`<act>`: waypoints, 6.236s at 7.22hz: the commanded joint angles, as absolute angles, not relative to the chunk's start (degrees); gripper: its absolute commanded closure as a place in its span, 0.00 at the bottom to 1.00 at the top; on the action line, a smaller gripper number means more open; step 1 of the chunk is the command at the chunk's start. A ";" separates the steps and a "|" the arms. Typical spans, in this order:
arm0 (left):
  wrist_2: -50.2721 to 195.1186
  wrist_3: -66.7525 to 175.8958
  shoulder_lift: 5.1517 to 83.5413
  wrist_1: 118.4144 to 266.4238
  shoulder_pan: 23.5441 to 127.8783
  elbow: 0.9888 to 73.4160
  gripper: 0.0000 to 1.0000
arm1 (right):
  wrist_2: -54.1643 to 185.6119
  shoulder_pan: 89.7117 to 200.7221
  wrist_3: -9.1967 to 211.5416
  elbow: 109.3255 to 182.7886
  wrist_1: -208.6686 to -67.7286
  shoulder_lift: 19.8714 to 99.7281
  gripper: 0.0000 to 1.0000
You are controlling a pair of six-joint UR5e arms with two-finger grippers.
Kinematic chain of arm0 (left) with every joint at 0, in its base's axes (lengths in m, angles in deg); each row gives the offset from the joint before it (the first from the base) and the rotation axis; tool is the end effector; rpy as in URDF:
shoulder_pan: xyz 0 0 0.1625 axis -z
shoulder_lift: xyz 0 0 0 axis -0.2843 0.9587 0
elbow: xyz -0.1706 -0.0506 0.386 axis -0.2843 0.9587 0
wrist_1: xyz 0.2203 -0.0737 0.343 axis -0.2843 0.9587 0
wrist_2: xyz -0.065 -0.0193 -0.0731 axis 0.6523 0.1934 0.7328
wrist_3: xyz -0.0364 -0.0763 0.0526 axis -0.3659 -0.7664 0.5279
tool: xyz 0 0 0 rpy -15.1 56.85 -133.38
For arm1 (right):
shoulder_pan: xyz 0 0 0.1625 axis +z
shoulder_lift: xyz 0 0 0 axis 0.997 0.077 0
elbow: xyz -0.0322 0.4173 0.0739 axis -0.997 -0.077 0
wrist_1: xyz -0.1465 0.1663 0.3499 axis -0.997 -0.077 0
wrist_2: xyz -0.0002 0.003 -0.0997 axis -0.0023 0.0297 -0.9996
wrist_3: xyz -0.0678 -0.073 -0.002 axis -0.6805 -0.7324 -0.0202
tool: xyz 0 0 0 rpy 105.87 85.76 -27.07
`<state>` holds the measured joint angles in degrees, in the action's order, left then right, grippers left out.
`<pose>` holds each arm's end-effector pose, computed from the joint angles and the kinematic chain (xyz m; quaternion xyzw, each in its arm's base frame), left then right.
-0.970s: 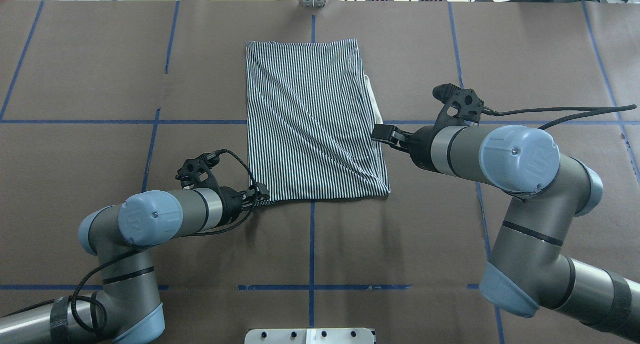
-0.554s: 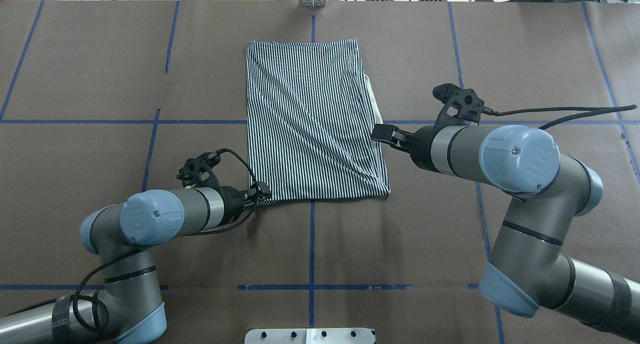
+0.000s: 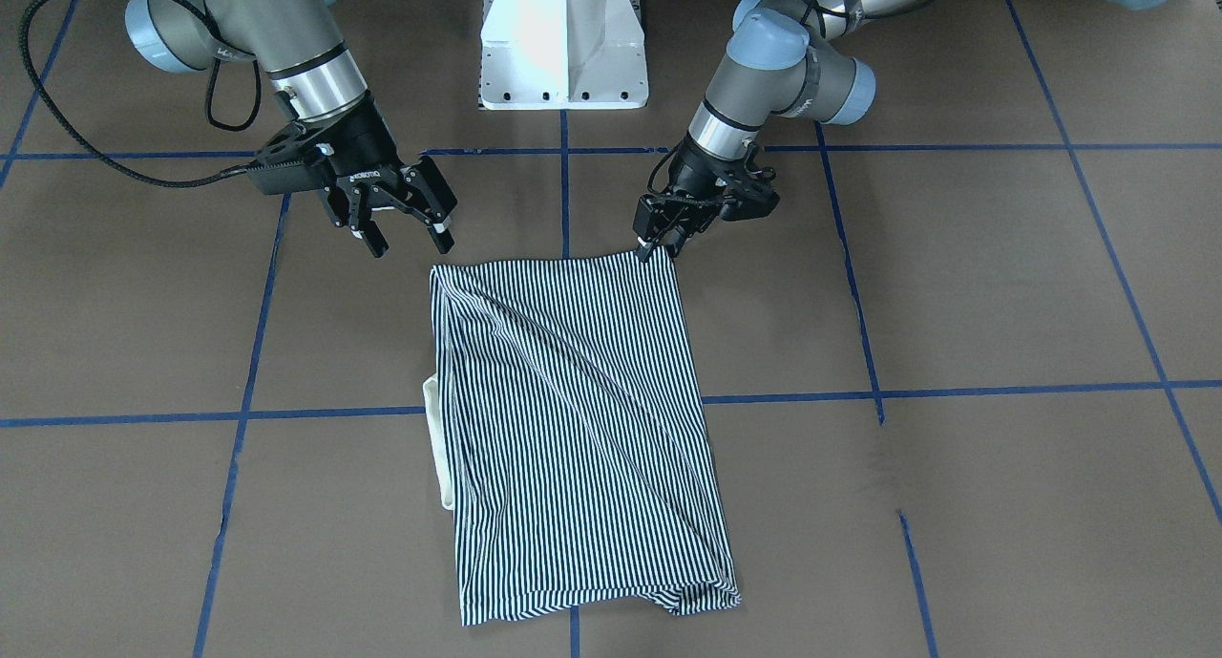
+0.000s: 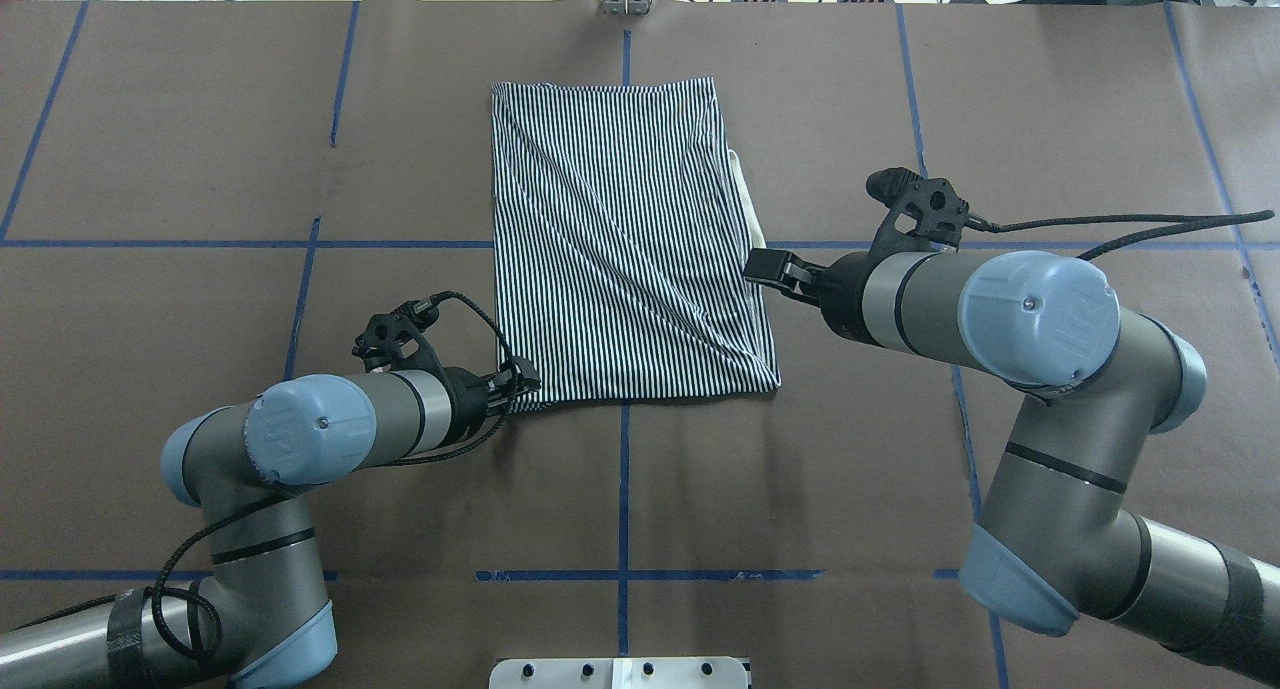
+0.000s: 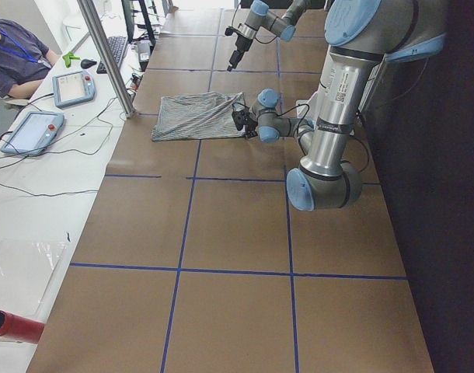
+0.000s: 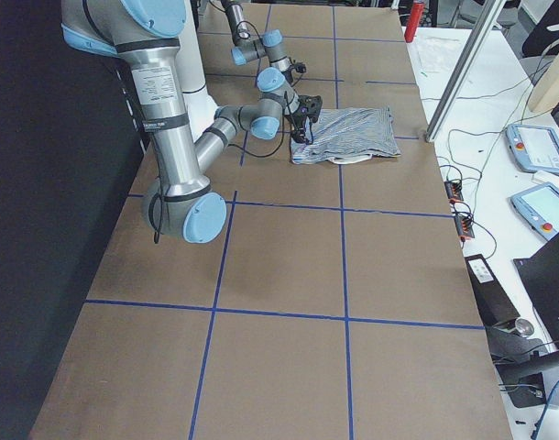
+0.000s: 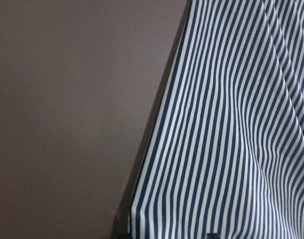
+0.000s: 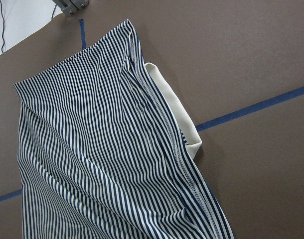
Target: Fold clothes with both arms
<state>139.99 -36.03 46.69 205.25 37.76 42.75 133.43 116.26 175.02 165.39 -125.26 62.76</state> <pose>0.5418 -0.3553 0.3158 0.0352 0.5550 -0.2649 0.7878 -0.4147 -0.3994 0.2693 0.1366 -0.5247 0.2214 0.8106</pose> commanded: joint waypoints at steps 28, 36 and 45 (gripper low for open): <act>138.61 -35.11 46.90 204.72 37.61 43.70 1.00 | 127.78 107.03 203.06 146.84 -148.90 45.54 0.26; 138.60 -35.02 46.99 204.72 37.61 43.79 1.00 | 127.34 106.94 205.25 147.46 -148.46 45.36 1.00; 146.16 -30.28 48.12 161.57 37.52 80.90 1.00 | 125.76 98.51 211.76 180.86 -176.24 46.76 1.00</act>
<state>145.80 -30.28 47.26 164.15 37.68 80.54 126.25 99.12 211.55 180.44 -175.50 46.17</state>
